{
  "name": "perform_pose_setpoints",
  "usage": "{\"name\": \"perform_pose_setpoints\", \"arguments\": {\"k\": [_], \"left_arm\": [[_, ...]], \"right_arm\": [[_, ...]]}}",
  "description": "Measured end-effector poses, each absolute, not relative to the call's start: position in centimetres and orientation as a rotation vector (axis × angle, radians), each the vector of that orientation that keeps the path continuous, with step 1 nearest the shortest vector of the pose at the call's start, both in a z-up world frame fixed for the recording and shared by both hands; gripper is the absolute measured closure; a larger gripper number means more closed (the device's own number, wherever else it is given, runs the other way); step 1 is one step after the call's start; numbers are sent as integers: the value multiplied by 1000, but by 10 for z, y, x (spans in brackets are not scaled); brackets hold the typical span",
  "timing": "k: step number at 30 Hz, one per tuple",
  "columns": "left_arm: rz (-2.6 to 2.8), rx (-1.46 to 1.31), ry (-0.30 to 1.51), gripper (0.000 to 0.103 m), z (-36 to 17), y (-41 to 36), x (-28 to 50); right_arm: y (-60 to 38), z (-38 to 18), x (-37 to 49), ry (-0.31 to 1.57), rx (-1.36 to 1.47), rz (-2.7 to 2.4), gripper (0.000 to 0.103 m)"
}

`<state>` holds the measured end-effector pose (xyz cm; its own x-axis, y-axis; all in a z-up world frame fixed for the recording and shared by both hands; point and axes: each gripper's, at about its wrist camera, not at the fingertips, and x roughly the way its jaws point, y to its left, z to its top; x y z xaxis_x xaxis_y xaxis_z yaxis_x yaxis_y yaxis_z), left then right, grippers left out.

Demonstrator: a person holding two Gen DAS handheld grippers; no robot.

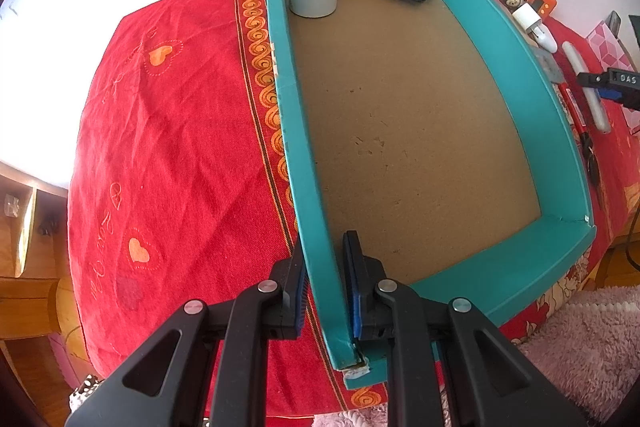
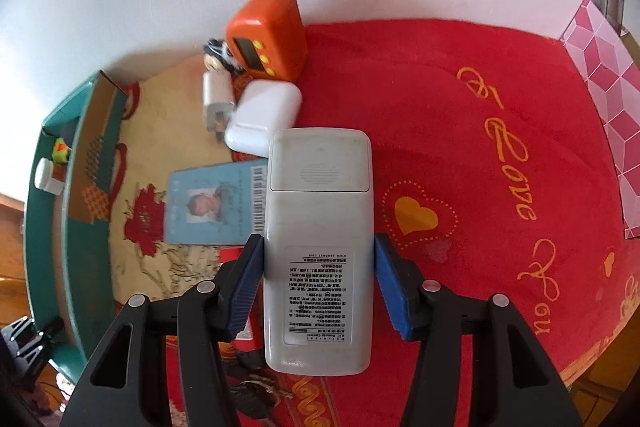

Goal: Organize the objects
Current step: 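Carry the white remote with the right gripper into the tray and release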

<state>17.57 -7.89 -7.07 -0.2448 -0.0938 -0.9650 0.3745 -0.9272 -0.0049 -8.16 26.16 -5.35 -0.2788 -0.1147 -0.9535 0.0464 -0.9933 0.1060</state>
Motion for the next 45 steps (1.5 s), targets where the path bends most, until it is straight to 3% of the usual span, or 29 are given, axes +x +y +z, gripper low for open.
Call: {"name": "perform_pose_setpoints", "arguments": {"k": [8,20,29,45], "left_arm": [[-2234,1710,342,88,-68,-80,185],[-2232,1701,347,88,-63,-80,199],[-2234,1696,350,88,-61,-78,207],[-2229,1686,360,88,-59,-78,216]], "right_arm": [[218,-9,-117,-63,1706,-2363,47],[80,18,-73,47,1572,-2094,47],[12,-12,-68,147,1634,-1981,47],[-48,-77,-74,109,1863,-1935,47]]}}
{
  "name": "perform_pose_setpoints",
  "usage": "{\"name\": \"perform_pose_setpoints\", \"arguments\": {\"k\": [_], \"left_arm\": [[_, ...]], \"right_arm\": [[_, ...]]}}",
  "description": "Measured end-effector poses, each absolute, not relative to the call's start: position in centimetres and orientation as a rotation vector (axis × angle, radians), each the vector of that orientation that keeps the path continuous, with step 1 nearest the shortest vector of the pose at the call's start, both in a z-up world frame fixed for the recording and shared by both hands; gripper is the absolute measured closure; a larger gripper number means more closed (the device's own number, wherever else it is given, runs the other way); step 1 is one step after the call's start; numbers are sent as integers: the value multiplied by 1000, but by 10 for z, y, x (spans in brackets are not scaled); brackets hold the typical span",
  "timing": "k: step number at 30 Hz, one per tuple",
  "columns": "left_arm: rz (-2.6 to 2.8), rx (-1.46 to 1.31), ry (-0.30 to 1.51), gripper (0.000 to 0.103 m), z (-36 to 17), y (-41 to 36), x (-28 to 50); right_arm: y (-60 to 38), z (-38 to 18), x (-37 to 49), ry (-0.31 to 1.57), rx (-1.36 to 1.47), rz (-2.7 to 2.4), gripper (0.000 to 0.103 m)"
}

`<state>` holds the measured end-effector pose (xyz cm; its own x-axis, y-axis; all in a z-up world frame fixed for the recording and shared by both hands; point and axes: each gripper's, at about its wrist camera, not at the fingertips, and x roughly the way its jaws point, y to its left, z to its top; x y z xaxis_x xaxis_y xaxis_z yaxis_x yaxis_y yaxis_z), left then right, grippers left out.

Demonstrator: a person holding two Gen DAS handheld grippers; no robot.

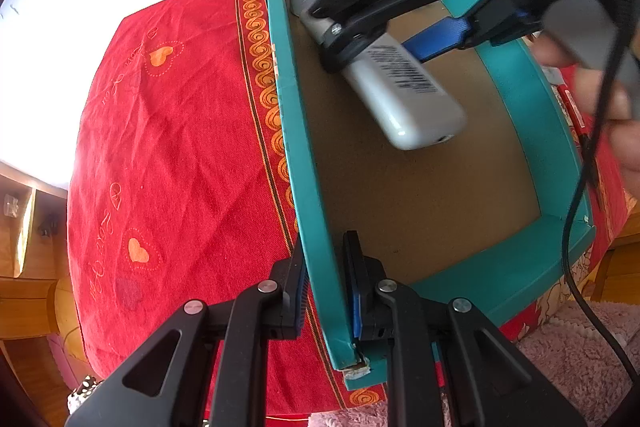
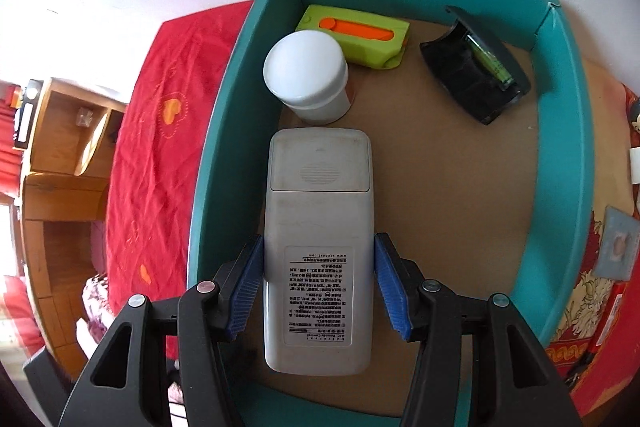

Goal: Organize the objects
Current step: 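Carry the white remote with the right gripper into the tray and release, then withdraw the right gripper from the tray toward the black keys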

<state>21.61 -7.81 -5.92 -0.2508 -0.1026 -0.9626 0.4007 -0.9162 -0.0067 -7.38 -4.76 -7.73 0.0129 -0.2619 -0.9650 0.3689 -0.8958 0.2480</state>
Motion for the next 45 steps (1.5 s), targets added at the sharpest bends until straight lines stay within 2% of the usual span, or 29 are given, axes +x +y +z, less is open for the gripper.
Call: {"name": "perform_pose_setpoints", "arguments": {"k": [15,21,23,25,28,36,45], "left_arm": [[-2222,1681,369,88,-59,-76,221],[-2218,1677,374,88,-59,-76,219],[-2217,1676,375,88,-59,-76,219],[-2217,1676,376,88,-59,-76,219],[-2215,1675,378,88,-59,-76,221],[-2213,1674,380,88,-58,-78,223],[-2207,1669,388,88,-57,-80,225]], "right_arm": [[-42,-74,-72,95,1822,-1891,46],[-25,-61,-57,341,1698,-1858,46],[-16,-60,-50,430,1669,-1831,51],[-12,-64,-43,526,1648,-1799,62],[-13,-73,-35,628,1622,-1750,67],[-34,-82,-30,742,1467,-1758,68],[-46,-82,-41,716,1430,-1804,68]]}}
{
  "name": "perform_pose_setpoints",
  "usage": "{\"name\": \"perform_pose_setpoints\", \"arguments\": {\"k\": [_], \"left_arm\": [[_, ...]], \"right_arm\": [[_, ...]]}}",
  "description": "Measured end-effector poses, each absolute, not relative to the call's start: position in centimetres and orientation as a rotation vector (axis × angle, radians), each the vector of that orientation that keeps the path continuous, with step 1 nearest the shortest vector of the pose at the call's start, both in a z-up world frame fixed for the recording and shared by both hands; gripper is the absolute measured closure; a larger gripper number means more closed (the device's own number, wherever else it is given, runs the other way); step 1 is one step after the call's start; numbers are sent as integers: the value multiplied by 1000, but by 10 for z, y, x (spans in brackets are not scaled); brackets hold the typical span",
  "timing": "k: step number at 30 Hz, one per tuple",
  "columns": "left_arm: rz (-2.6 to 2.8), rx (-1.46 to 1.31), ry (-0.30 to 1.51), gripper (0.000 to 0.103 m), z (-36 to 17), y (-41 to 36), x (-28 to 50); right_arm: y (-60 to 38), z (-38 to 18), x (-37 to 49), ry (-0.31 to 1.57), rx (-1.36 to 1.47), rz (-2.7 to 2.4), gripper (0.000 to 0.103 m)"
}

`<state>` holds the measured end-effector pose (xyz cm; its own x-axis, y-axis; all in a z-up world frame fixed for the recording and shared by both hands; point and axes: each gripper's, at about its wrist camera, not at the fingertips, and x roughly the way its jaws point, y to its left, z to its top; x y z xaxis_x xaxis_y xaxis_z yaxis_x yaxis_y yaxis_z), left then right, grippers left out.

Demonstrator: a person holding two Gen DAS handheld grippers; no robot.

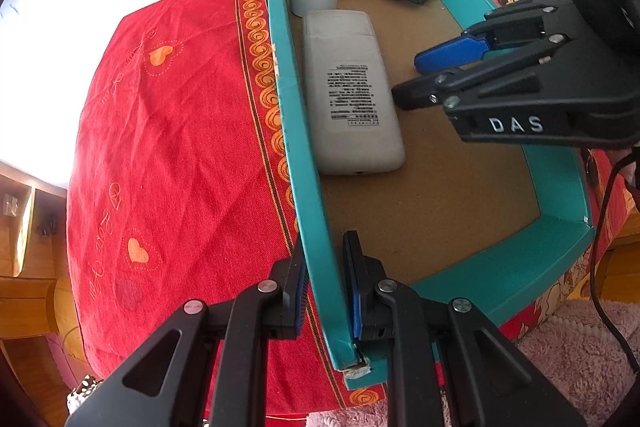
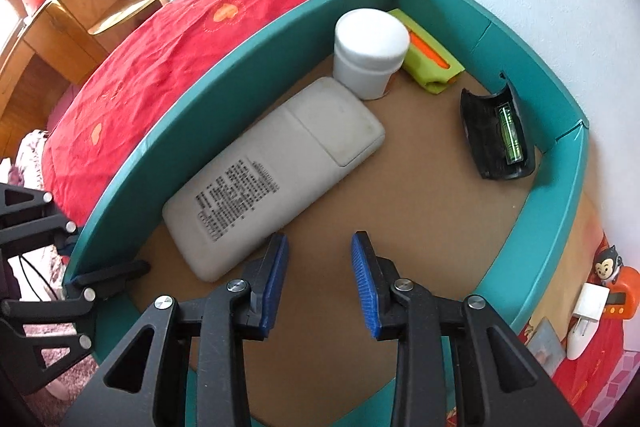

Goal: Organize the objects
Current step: 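Withdraw the right gripper from the tray toward the black keys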

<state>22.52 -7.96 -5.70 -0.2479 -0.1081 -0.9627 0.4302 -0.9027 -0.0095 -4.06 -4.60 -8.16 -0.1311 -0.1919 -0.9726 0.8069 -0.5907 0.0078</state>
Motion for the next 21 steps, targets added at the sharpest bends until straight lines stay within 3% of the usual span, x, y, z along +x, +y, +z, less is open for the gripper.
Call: {"name": "perform_pose_setpoints", "arguments": {"k": [21], "left_arm": [[-2186,1670,410,88,-55,-81,230]], "right_arm": [[68,-14,-26,231,1471,-2058,65]]}}
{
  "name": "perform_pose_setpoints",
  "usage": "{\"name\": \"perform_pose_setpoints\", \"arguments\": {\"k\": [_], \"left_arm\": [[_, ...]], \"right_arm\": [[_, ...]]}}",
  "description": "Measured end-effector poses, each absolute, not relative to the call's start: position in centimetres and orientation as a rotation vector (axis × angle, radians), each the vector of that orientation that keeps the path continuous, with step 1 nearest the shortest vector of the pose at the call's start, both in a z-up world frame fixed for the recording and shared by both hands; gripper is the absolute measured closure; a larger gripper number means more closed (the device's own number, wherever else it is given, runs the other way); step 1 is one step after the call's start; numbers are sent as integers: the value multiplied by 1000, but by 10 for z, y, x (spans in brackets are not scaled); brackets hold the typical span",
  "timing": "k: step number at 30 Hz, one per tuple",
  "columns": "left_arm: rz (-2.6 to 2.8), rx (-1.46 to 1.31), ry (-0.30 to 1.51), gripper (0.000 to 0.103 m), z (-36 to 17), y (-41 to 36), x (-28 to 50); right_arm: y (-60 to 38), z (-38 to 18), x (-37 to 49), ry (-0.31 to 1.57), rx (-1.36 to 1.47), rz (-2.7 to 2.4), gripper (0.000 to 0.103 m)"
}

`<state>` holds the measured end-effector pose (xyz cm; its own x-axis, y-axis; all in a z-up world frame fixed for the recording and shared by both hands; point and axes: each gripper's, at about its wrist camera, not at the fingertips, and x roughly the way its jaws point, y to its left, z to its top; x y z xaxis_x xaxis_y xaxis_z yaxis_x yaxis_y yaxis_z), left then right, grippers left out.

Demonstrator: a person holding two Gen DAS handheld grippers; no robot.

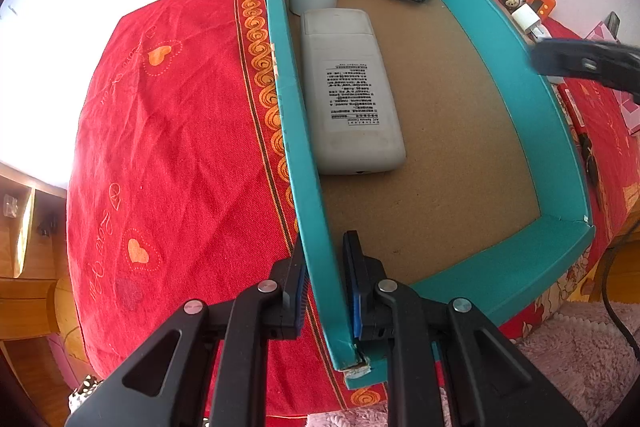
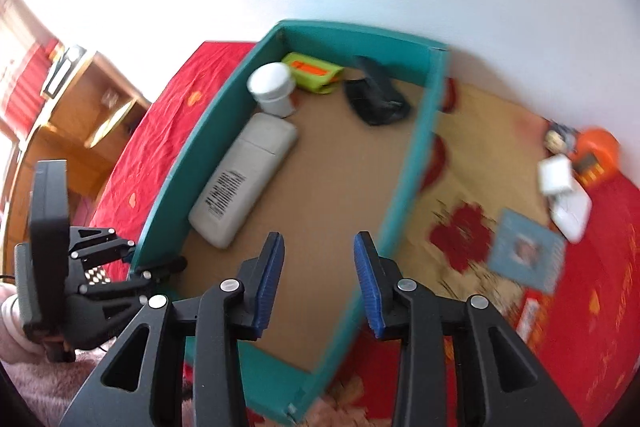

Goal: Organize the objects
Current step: 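Withdraw the right gripper from the tray toward the black keys, then close the right gripper on the black car keys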

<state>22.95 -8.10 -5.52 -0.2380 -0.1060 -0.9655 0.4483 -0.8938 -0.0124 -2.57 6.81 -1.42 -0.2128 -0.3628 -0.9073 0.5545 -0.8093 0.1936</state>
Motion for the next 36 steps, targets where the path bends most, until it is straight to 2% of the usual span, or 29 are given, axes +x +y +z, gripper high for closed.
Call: {"name": "perform_pose_setpoints", "arguments": {"k": [7,16,28,35,36], "left_arm": [[-2155,1677,428,88,-53,-84,235],[-2151,1689,422,88,-47,-94,239],[-2136,1689,421,88,-44,-91,241],[-2132,1680,425,88,-44,-87,239],[-2132,1680,425,88,-44,-86,240]], "right_arm": [[144,-14,-17,144,1561,-2172,57],[209,-48,-3,73,1735,-2229,56],[220,-70,2,94,1771,-2222,56],[215,-81,5,186,1786,-2216,57],[214,-81,6,205,1777,-2220,65]]}}
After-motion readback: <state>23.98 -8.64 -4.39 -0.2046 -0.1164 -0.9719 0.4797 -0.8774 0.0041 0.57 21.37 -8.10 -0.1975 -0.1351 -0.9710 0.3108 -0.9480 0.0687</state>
